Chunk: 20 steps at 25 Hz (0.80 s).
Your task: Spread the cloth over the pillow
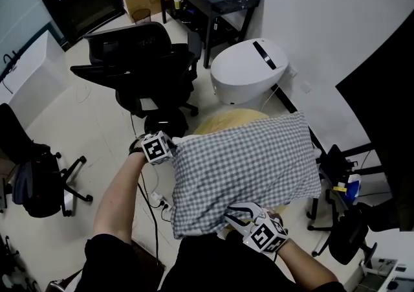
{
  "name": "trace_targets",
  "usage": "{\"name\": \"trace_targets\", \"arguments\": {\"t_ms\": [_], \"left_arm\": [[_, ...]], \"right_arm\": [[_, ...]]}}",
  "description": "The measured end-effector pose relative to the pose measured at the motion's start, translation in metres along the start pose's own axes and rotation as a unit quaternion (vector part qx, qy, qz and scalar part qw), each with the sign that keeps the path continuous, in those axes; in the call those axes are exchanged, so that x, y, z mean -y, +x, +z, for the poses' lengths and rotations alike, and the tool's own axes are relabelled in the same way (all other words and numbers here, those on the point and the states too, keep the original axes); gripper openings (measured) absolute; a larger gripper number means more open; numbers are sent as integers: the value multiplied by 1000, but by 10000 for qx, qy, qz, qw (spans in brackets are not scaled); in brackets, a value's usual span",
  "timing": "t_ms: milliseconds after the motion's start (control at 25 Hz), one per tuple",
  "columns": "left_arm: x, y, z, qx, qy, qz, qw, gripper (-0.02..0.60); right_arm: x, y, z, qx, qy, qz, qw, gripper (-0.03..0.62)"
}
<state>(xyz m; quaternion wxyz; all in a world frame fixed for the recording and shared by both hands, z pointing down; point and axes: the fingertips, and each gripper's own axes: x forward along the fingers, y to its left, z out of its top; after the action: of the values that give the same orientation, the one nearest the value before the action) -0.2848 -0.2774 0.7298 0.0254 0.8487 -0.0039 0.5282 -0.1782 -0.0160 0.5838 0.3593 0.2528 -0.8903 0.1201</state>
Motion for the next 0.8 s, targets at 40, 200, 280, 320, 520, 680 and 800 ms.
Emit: {"name": "trace_targets", "arguments": {"t_ms": [40, 200, 280, 320, 520, 680, 800], "left_arm": [[-6, -12, 5, -31, 177, 195, 9996, 0], [-35, -61, 17, -286, 581, 953, 9933, 0], [-55, -82, 20, -415, 623, 1354, 9880, 0], [-65, -90, 19, -521, 625, 1509, 9852, 0], [-94, -94, 8, -983, 528, 1544, 9817, 0], [-100, -63, -13, -1279, 340, 1193, 9840, 0], [-93, -33, -36, -1469, 27, 860, 9854, 0]], "right_arm": [[1, 0, -1, -2, 19, -13, 10000, 101], [4, 1, -1, 6, 34, -55, 10000, 101], [6, 3, 3, 40, 28, -77, 10000, 101], [7, 4, 5, 62, 24, -90, 9999, 101], [8, 8, 14, 103, -50, -54, 9999, 101], [4, 12, 16, 99, -57, -7, 9999, 101], [2, 13, 16, 110, -26, 18, 9999, 101]]}}
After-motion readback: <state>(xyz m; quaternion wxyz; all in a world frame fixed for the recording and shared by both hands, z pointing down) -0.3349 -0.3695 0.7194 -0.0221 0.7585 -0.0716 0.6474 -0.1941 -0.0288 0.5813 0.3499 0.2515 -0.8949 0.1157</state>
